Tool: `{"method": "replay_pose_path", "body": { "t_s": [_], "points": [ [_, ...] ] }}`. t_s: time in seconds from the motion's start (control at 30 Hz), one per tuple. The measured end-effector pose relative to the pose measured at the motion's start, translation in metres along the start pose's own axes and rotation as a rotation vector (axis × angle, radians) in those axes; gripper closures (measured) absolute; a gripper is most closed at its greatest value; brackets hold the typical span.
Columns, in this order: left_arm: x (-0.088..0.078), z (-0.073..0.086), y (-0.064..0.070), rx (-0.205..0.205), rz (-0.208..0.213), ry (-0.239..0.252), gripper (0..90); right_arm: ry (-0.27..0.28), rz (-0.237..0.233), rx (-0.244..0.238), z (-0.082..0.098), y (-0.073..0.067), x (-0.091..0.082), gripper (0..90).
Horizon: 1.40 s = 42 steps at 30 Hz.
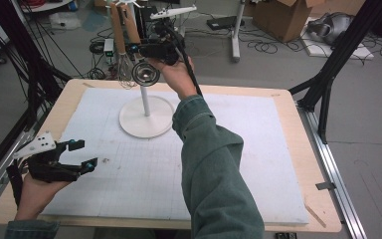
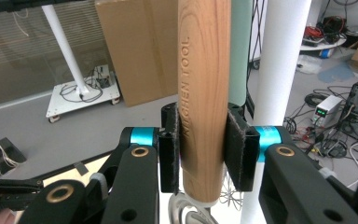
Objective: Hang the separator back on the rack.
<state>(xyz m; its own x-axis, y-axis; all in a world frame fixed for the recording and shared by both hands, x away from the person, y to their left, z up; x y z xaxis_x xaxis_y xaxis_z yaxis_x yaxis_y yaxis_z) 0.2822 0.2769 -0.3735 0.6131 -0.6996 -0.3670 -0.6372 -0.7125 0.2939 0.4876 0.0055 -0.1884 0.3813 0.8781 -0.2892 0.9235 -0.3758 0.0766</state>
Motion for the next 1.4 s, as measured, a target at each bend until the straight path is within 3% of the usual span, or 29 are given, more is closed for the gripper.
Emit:
{"method": "replay_pose_path", "body": {
  "t_s": [0.3, 0.67, 0.8, 1.2, 1.4],
  "points": [
    [0.001, 0.0, 0.0, 0.001, -0.001, -0.006, 16.3, 0.025, 0.015, 0.017, 0.002, 0.001, -0.019, 58.8],
    [0.008, 0.003, 0.004, 0.001, 0.005, -0.024, 15.3, 0.038, 0.027, 0.045, 0.031, -0.003, -0.067, 35.3],
    [0.013, 0.006, 0.002, -0.003, 0.003, -0.032, 15.2, 0.024, 0.048, 0.015, 0.046, -0.01, -0.084, 31.4],
    [0.023, 0.01, 0.006, -0.008, -0.001, -0.039, 13.8, 0.035, 0.059, 0.042, 0.09, -0.018, -0.127, 28.7],
    [0.026, 0.013, 0.004, -0.016, -0.004, -0.056, 13.5, 0.004, 0.076, 0.042, 0.111, -0.02, -0.142, 27.3]
  ]
}}
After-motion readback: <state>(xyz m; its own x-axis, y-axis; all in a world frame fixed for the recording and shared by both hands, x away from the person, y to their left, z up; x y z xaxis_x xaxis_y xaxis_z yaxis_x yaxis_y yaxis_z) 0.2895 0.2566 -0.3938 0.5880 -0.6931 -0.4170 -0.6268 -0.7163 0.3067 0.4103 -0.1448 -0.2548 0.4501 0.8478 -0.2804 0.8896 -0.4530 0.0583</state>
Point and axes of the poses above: each handheld gripper's, and its own axes: x roughly forward along the jaws, z roughly out of its underside, y roughly to its right, the point moved 3 cm from there along x, roughly forward along the jaws, and after that the axes turned 12 degrees about -x, right-handed, at the moved point
